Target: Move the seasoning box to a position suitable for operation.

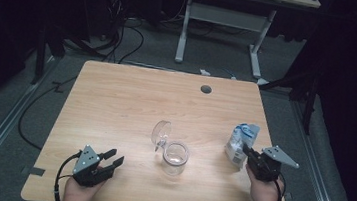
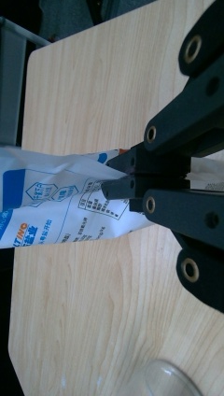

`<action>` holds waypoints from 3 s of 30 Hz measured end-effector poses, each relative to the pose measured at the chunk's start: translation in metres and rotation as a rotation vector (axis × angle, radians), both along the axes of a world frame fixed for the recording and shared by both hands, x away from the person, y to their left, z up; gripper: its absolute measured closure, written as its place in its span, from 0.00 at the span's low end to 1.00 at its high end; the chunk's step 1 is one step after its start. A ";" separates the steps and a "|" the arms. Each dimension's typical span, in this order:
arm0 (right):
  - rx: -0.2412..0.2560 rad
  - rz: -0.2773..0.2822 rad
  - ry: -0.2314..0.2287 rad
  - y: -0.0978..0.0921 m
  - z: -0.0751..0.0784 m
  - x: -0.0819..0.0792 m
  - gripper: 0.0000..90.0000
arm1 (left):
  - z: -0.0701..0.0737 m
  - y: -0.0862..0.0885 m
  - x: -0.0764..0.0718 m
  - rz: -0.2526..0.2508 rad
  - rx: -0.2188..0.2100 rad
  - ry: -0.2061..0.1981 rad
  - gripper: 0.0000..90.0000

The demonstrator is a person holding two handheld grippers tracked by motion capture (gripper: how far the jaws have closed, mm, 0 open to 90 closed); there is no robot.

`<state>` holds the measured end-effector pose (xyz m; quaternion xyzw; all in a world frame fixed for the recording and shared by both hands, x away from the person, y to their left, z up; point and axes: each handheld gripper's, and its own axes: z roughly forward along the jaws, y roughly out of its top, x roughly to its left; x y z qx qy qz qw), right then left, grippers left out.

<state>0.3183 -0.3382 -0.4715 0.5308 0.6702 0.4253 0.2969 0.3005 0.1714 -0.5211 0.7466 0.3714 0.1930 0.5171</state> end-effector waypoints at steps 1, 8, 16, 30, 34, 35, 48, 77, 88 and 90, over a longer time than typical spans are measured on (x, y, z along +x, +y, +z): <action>0.000 -0.005 0.005 0.001 0.001 0.000 1.00 | -0.001 -0.001 0.000 0.000 0.001 0.001 0.64; -0.039 -0.011 0.038 0.013 0.011 -0.001 1.00 | -0.001 -0.007 0.008 -0.010 0.030 -0.010 0.65; -0.093 0.046 0.027 0.031 0.024 -0.001 1.00 | 0.003 -0.018 0.007 -0.029 0.067 -0.033 0.65; -0.142 0.194 0.078 0.070 0.030 -0.005 1.00 | 0.003 -0.022 -0.002 -0.074 0.040 -0.071 0.64; -0.129 0.210 0.109 0.068 0.034 -0.003 1.00 | 0.002 -0.022 0.000 -0.073 0.028 -0.075 0.64; -0.129 0.209 0.118 0.068 0.035 -0.003 1.00 | 0.002 -0.022 0.000 -0.073 0.030 -0.075 0.64; -0.194 0.244 0.273 0.062 0.051 0.003 1.00 | 0.000 -0.020 -0.003 -0.077 0.010 -0.059 0.64; -0.326 0.319 0.490 0.069 0.079 0.018 1.00 | -0.002 -0.022 -0.004 -0.085 0.016 -0.063 0.64; -0.357 0.346 0.547 0.072 0.084 0.024 1.00 | -0.002 -0.022 -0.004 -0.087 0.017 -0.062 0.64; -0.371 0.350 0.562 0.073 0.085 0.025 1.00 | -0.002 -0.022 -0.004 -0.087 0.018 -0.063 0.64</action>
